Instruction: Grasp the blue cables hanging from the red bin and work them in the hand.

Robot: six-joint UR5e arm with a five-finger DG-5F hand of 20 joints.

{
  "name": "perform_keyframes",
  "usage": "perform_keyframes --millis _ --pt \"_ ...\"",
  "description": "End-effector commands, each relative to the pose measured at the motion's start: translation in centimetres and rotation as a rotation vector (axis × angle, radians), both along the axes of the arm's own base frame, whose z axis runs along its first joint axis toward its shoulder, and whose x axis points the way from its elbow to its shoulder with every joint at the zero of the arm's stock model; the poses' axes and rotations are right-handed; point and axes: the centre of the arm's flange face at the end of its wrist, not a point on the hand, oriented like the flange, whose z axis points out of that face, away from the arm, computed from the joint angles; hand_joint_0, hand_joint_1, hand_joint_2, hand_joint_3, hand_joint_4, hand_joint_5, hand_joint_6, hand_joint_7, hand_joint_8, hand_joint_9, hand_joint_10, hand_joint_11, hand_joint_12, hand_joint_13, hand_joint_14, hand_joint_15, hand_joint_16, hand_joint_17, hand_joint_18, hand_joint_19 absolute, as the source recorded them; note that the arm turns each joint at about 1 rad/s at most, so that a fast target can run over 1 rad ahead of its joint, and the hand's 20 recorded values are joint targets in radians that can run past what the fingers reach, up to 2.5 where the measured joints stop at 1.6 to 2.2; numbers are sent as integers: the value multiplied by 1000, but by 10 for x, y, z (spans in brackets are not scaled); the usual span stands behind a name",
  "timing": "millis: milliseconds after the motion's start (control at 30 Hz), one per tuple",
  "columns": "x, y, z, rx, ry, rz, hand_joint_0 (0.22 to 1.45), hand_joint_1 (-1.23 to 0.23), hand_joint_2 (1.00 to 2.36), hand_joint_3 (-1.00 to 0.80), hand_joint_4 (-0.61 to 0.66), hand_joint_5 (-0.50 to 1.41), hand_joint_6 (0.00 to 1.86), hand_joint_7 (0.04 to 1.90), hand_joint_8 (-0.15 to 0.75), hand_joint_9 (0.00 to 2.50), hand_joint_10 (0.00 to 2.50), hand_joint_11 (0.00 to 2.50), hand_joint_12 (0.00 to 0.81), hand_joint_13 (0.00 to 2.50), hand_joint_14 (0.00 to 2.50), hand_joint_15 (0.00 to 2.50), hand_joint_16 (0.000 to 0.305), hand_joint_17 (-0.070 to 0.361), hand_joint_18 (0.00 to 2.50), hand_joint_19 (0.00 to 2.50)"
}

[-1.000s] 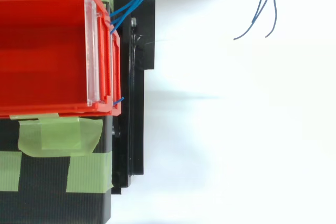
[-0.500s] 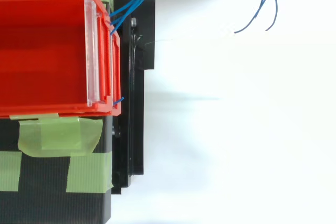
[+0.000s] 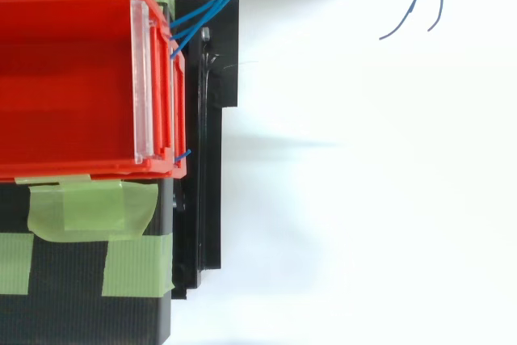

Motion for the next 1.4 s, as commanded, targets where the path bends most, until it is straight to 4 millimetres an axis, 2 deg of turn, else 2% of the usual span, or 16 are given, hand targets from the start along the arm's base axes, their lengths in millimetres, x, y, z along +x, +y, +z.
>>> perform_keyframes --millis 0,400,567,667,900,1033,1233,1367 --pt "-1 -3 0 -29 17 -20 881 -596 1006 -865 286 192 732 1144 455 604 2500 2500 434 951 2500 1376 47 106 1619 1685" --pt "0 -5 2 -46 -1 -66 917 -625 1015 -638 285 199 674 1165 452 606 2500 2500 443 956 2500 1427 47 106 1638 1713" --pt "1 -6 3 -47 -10 -68 925 -623 1017 -567 291 165 707 1135 452 585 2500 2500 439 941 2500 1421 47 107 1633 1708" --pt "1 -6 4 -45 -13 -68 933 -621 1017 -563 299 126 750 1105 456 579 2500 2500 442 931 2500 1411 47 106 1628 1713" --pt "1 -5 4 -44 -14 -64 950 -608 1013 -691 305 57 813 1043 446 557 2500 2500 439 927 2500 1407 46 104 1619 1709" --pt "2 -5 5 -43 -16 -59 952 -607 1014 -684 300 51 826 1038 446 554 2500 2500 437 928 2500 1384 47 105 1621 1714" --pt "7 -4 19 -36 -30 -47 960 -610 1014 -663 304 49 842 1025 444 553 2500 2500 438 930 2500 1388 47 105 1624 1727" --pt "-3 3 20 -24 47 14 955 -617 1017 -576 303 42 850 1031 453 556 2500 2500 439 928 2500 1403 48 107 1626 1724"
